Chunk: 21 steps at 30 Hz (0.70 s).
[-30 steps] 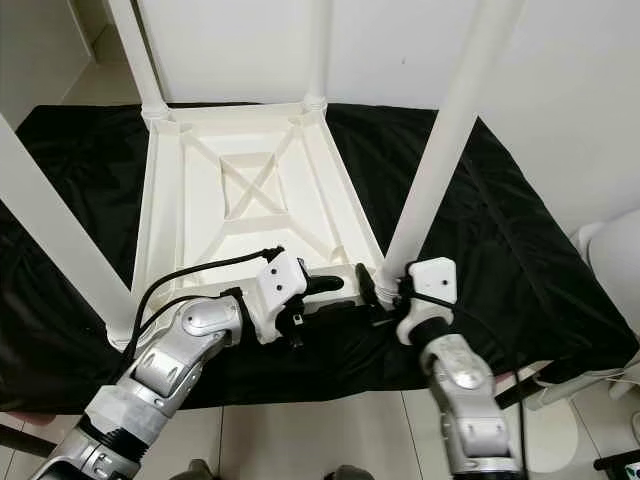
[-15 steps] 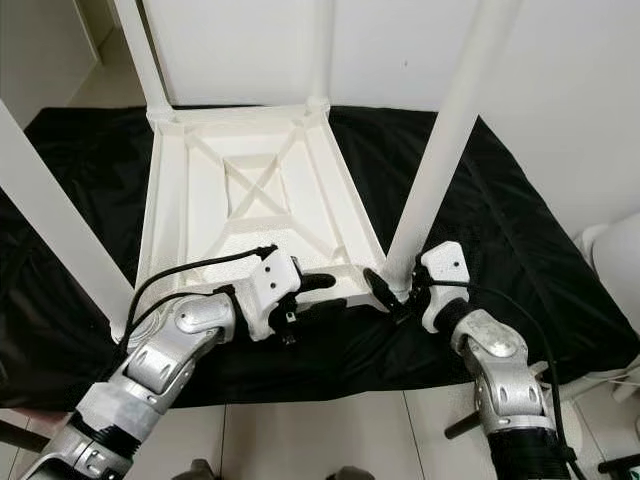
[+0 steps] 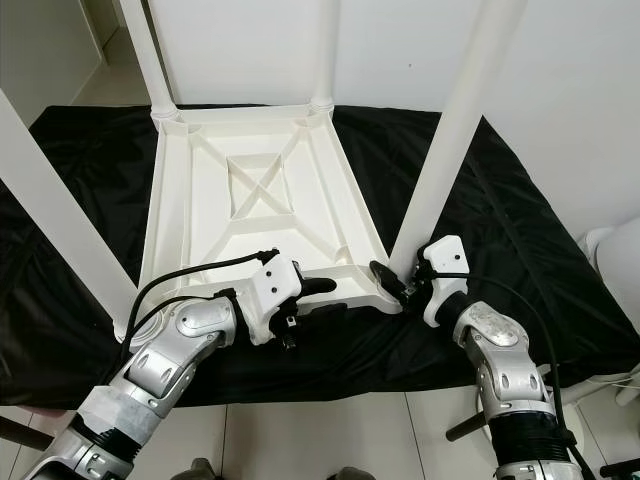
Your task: Building children table
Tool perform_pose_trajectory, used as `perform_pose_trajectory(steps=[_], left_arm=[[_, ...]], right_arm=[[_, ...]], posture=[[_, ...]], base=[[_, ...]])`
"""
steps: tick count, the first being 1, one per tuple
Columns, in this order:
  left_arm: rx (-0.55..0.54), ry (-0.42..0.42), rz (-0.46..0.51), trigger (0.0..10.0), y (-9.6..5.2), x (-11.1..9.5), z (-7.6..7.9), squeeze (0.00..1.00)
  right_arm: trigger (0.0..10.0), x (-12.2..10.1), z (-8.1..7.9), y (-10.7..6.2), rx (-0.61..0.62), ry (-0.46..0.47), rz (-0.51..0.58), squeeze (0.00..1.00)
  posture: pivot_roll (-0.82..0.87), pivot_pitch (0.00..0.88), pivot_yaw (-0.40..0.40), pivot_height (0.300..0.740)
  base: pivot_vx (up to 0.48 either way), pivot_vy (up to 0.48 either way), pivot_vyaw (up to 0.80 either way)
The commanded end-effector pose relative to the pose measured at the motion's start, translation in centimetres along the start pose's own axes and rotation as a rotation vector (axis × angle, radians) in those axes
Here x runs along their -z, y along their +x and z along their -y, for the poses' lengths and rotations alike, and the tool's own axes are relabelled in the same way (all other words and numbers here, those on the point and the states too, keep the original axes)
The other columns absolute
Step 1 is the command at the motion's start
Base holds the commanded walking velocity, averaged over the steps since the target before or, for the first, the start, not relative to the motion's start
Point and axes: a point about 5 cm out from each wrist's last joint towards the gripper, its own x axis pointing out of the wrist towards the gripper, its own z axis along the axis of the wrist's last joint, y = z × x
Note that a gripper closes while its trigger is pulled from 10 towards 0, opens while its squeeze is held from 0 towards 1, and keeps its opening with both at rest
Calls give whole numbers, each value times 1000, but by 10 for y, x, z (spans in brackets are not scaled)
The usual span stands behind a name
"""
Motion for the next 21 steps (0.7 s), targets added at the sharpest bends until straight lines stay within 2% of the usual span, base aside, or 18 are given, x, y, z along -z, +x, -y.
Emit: perform_pose_trajectory(steps=[1,2,3,4,9,11,12,14,21], left_arm=[[25,12,-4,10000,3,0,2,0],[24,11,-3,10000,3,0,1,0],[24,11,-3,10000,3,0,1,0],[23,11,-2,10000,3,0,1,0],[23,11,-2,10000,3,0,1,0],[25,12,-2,10000,2,0,1,0],[25,12,-2,10000,2,0,1,0],[29,14,-1,10000,3,0,2,0],[34,15,0,10000,3,0,2,0]], right_arm=[[3216,11,-9,0,9,-4,-46,0],[7490,11,-10,1,26,0,-41,0],[7490,11,-10,1,26,0,-41,0],[10000,11,-12,2,42,6,-39,0],[10000,11,-12,3,80,12,-39,0],[10000,9,-19,9,190,26,-32,0],[10000,9,-19,9,190,26,-32,0],[10000,6,-24,13,271,38,-21,0],[10000,2,-33,20,390,74,-8,0]], posture=[[-4,0,-29,740],[-5,0,-29,740],[-5,0,-29,740],[-4,0,-30,740],[-6,0,-30,740],[-7,0,-28,740],[-7,0,-28,740],[-7,0,-28,740],[-4,0,-27,740]], base=[[0,0,0],[0,0,0],[0,0,0],[0,0,0],[0,0,0],[0,0,0],[0,0,0],[0,0,0],[0,0,0]])
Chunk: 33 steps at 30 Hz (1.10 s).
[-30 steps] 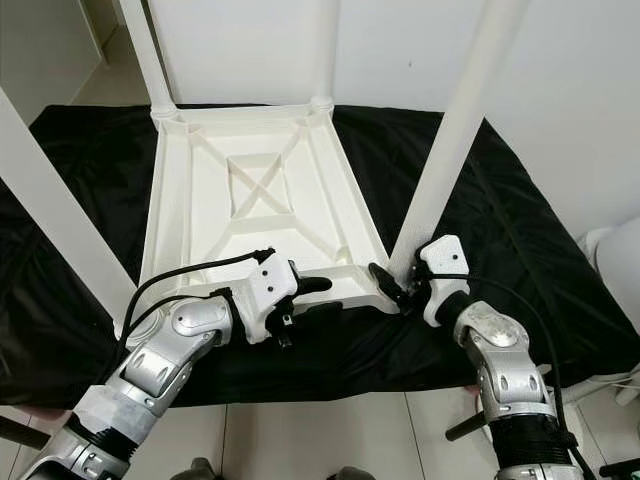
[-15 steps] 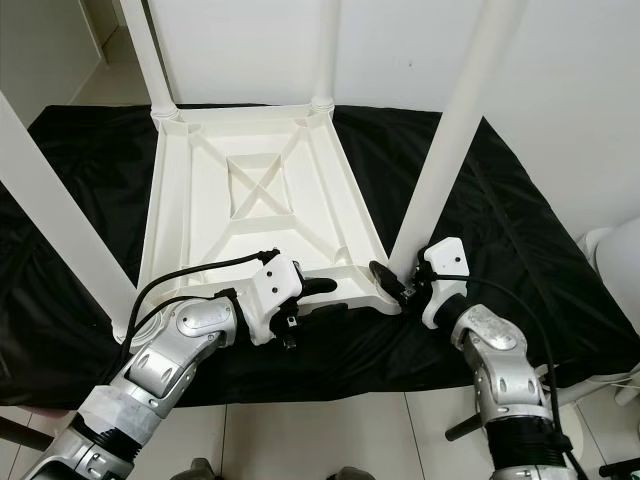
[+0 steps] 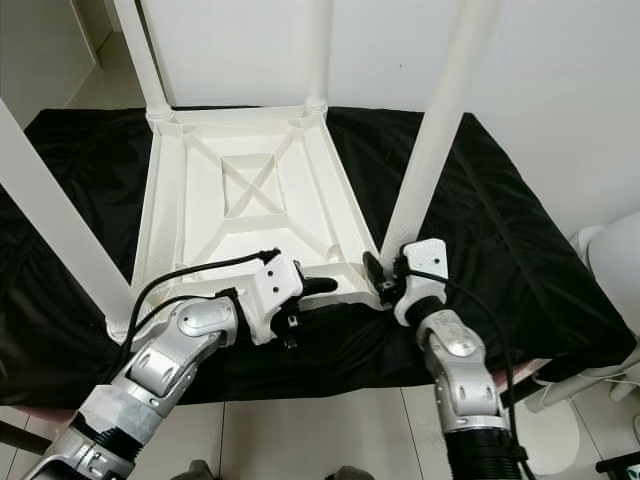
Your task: Building children table
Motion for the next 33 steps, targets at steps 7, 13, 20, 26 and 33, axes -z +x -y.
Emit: perform_pose_trajectory(steps=[7,13,20,26,33], left_arm=[[13,12,-14,10000,1,1,-2,0],[25,9,-17,10000,1,2,2,0],[33,6,-19,10000,0,2,3,0],[37,5,-19,10000,0,3,5,0],[37,4,-16,10000,1,2,5,0]], right_arm=[[10000,5,-29,5,321,101,-38,0],[10000,-4,-49,7,280,106,-8,0],[10000,-2,-44,-1,318,100,-13,0],[10000,-3,-46,-9,276,115,25,1000],[10000,-5,-30,-28,208,103,49,1000]], posture=[[3,0,-28,740],[-5,0,-23,740],[-2,0,-23,740],[-6,0,-25,740],[-8,0,-29,740]], base=[[0,0,0],[0,0,0],[0,0,0],[0,0,0],[0,0,0]])
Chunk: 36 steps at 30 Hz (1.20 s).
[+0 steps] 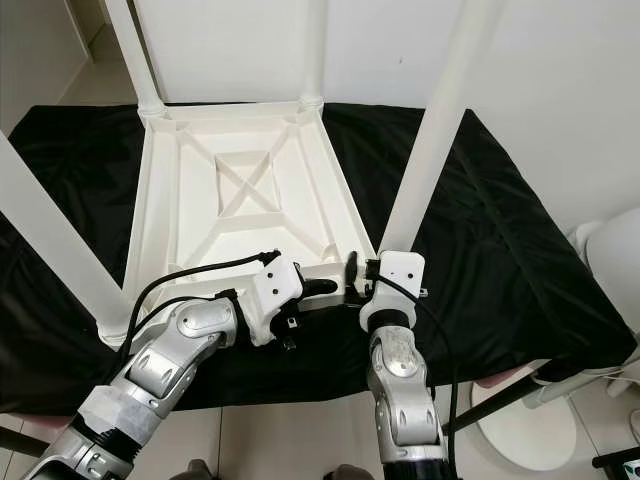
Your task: Building children table
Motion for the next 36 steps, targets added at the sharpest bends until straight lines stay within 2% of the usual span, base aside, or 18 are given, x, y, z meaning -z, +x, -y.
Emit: perform_pose_trajectory(steps=[1,2,6,8,11,14,16,18,21,24,25,26,27,36], left_arm=[[6,4,-9,10000,1,1,2,0],[5,4,-8,10000,1,0,2,0],[2,4,-8,10000,1,0,1,0],[1,3,-8,10000,1,0,1,0],[2,3,-8,10000,1,0,1,0],[3,4,-6,10000,3,0,0,0],[2,6,-5,10000,3,-1,-1,0],[1,6,-3,10000,3,-1,-2,0],[-2,8,-2,10000,4,-2,-3,0],[-2,8,-2,10000,4,-2,-3,0],[-8,10,3,10000,5,-3,-4,0],[-8,10,3,10000,5,-3,-4,0],[-14,12,3,10000,4,-4,-5,0],[-27,11,7,10000,4,-5,-5,0]], right_arm=[[10000,-3,8,-5,-40,8,8,1000],[10000,-3,10,-6,-77,0,9,0],[10000,-4,15,-7,-120,-13,8,0],[10000,-6,25,-6,-194,-66,10,0],[10000,-7,30,-4,-227,-94,11,0],[10000,-11,42,5,-341,-159,7,0],[10000,-10,45,12,-431,-200,-13,0],[10000,-10,46,16,-466,-216,-21,0],[10000,-10,47,23,-501,-233,-35,0],[10000,-10,47,23,-501,-233,-35,0],[1020,-5,43,31,-569,-236,-69,0],[1020,-5,43,31,-569,-236,-69,0],[0,-2,41,33,-611,-245,-91,0],[0,4,43,35,-677,-246,-122,0]], posture=[[-8,0,-29,740],[-7,0,-30,740],[-9,0,-30,740],[-11,0,-28,740],[-13,0,-26,740],[-18,0,-21,740],[-19,0,-18,740],[-18,0,-15,740],[-9,0,-18,740],[-9,0,-18,740],[2,0,-21,740],[2,0,-21,740],[6,0,-24,740],[10,0,-32,740]], base=[[0,0,0],[0,0,0],[0,0,0],[0,0,0],[0,0,0],[0,0,0],[0,0,0],[0,0,0],[0,0,0],[0,0,0],[0,0,0],[0,0,0],[0,0,0],[0,0,0]])
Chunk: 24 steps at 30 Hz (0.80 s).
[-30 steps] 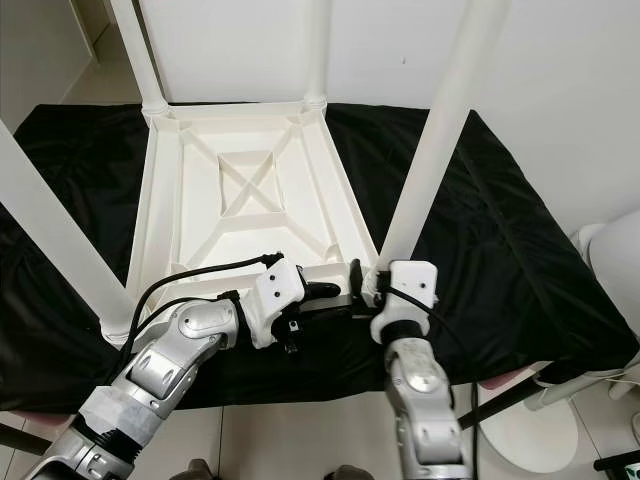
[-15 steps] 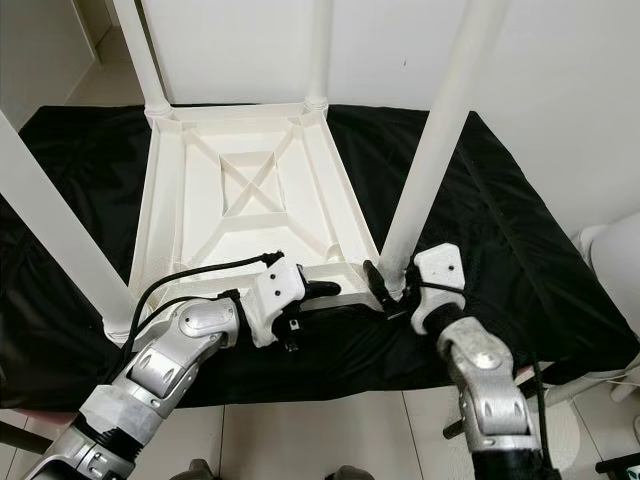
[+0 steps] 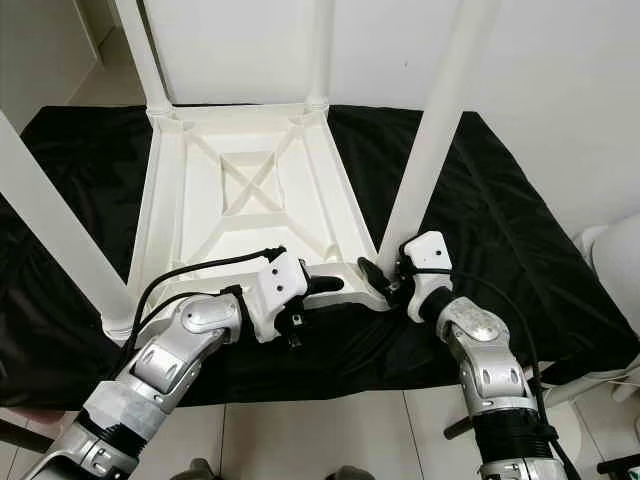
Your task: Building children table
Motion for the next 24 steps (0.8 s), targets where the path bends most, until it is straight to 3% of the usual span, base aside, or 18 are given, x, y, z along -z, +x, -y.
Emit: perform_pose_trajectory(steps=[1,7,8,16,21,23,24], left_arm=[[-24,5,-15,10000,0,1,-2,0],[-22,0,-12,10000,1,2,-1,0],[-21,0,-12,10000,1,2,-1,0],[-19,-3,-11,10000,1,2,0,0],[-15,-5,-9,10000,3,2,1,0],[-11,-4,-9,10000,2,2,2,0],[-11,-4,-9,10000,2,2,2,0]], right_arm=[[0,8,-5,0,-52,-25,-45,0],[0,13,-3,-6,-32,-15,-55,0],[10000,13,-2,-6,1,-2,-54,0],[10000,13,-3,-1,183,71,-41,0],[10000,9,-16,9,315,135,-2,0],[10000,7,-27,12,483,228,9,0],[10000,7,-27,12,483,228,9,0]], posture=[[10,0,-32,740],[2,0,-33,740],[2,0,-33,740],[-5,0,-37,740],[-9,0,-34,740],[-2,0,-41,740],[-2,0,-41,740]], base=[[0,0,0],[0,0,0],[0,0,0],[0,0,0],[0,0,0],[0,0,0],[0,0,0]])
